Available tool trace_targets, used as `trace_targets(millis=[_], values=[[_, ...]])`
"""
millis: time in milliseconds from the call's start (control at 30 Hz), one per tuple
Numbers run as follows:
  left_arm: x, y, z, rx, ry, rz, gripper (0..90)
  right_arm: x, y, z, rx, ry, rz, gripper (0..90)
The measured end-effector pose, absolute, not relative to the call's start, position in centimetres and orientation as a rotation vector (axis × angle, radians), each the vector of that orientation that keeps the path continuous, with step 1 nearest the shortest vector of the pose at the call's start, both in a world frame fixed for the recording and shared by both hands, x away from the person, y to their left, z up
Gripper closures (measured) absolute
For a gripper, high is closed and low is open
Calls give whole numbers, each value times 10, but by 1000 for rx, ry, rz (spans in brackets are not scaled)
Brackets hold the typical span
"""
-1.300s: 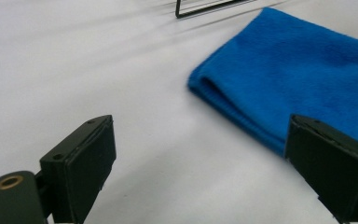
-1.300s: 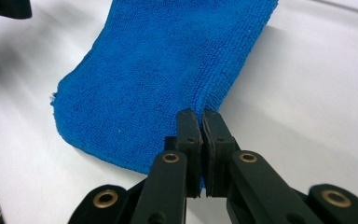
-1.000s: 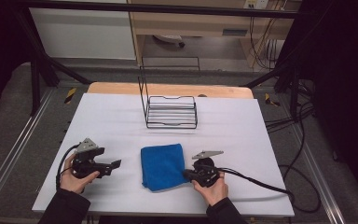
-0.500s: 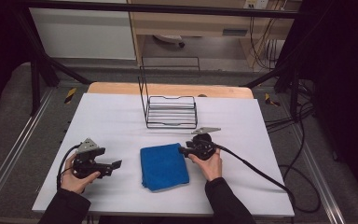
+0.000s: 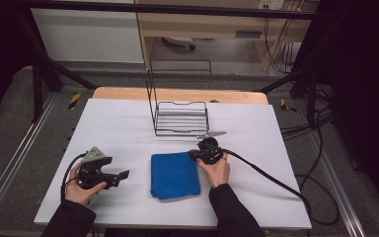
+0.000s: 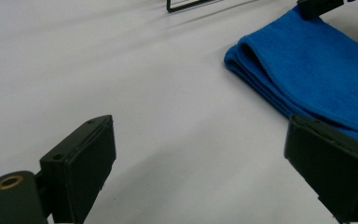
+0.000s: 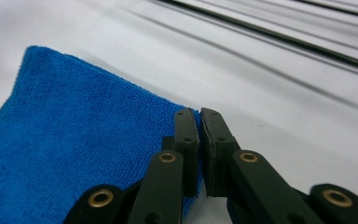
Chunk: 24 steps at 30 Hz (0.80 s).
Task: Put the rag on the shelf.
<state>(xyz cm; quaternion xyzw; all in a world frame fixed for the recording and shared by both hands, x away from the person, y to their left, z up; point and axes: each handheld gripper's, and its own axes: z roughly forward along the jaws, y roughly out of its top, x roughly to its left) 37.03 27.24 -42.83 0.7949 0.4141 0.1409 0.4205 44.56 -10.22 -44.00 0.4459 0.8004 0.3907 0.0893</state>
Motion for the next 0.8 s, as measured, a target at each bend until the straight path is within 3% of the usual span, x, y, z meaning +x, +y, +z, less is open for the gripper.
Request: trace_targets(millis=[233,433,500,533,800], values=[[371,271,-428,1998,1040,353,88,441,-113,-438,1335,2348,1111,826],[374,265,-422,1988,1026,333,92,435,-126,-434,1246,2307,1206,515],[377,261,-419,1976,1024,337,99,433,-130,-432,1227,2309,1219,474],[379,259,-418,1971,1022,331,115,428,-138,-427,1219,2308,1255,383],[400,227,-411,1995,1027,325,160,414,-158,-420,1199,2309,1355,176]])
